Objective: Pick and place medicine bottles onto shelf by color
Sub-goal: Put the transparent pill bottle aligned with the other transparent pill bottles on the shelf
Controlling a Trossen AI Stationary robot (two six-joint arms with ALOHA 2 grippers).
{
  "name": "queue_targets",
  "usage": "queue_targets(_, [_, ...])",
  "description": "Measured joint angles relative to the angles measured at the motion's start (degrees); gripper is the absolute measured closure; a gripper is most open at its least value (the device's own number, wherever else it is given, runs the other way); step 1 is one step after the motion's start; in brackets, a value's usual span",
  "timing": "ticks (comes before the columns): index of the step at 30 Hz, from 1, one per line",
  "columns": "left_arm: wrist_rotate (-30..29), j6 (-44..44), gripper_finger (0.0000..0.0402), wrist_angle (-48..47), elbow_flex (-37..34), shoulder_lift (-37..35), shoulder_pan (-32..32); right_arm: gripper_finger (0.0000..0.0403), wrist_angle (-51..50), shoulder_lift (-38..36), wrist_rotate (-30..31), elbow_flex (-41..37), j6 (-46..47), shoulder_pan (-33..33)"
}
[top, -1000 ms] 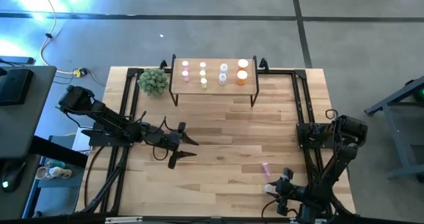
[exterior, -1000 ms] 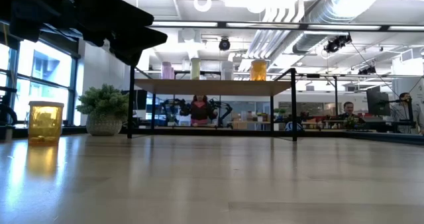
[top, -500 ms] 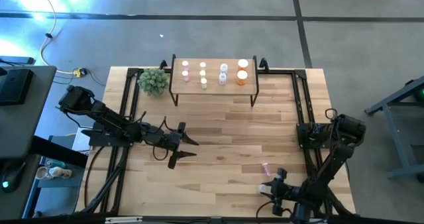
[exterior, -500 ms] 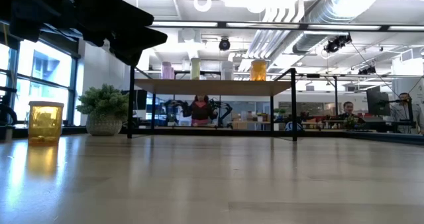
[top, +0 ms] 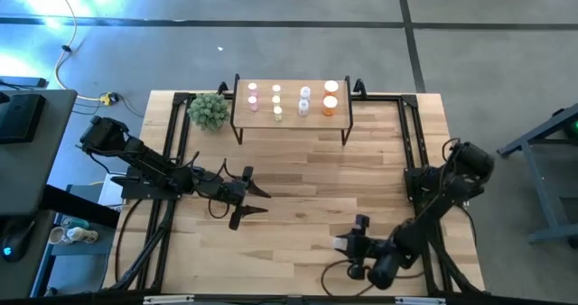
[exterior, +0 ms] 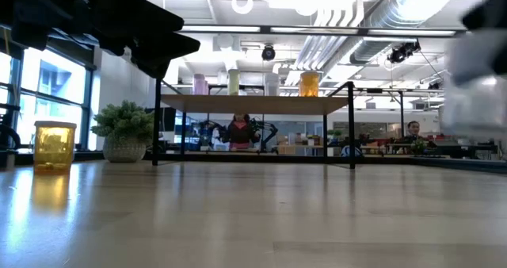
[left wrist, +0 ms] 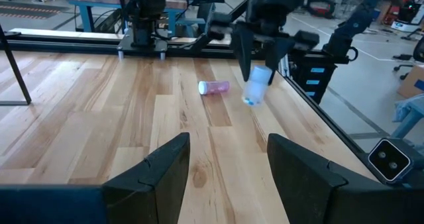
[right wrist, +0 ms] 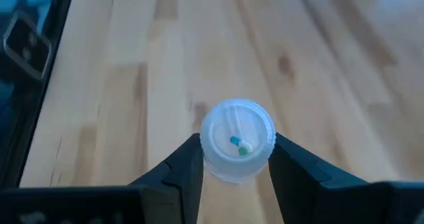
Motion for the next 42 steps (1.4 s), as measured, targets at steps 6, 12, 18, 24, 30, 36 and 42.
queue_targets(6, [0.0, 0.0, 0.0209, 0.0, 0.0, 0.0, 0.0, 0.0269, 0.3, -5.4, -0.2, 0.0, -9.7, -6.1])
queue_targets(12, [0.0, 0.0, 0.0209, 0.0, 0.0, 0.0, 0.0, 0.0269, 0.4, -11.9, -2.9, 0.0, -19.5, -14.6])
queue_targets(18, [0.0, 0.0, 0.0209, 0.0, 0.0, 0.0, 0.0, 0.0269, 3.6, -19.1, -7.5, 0.0, -27.5, -24.7])
queue_targets(24, [0.0, 0.0, 0.0209, 0.0, 0.0, 0.0, 0.0, 0.0269, 4.1, -26.0, -11.4, 0.0, -30.8, -33.3])
queue_targets(30, [0.0, 0.5, 0.0209, 0.0, 0.0, 0.0, 0.0, 0.0269, 3.5, -29.7, -11.9, 2.8, -31.8, -39.8])
queue_targets(36, [0.0, 0.5, 0.0209, 0.0, 0.0, 0.0, 0.0, 0.0269, -2.1, -28.6, -13.1, 13.3, -35.6, -45.8])
queue_targets(42, [0.0, 0.5, 0.0209, 0.0, 0.0, 0.0, 0.0, 0.0269, -11.0, -25.1, -13.3, 23.6, -34.1, -50.9])
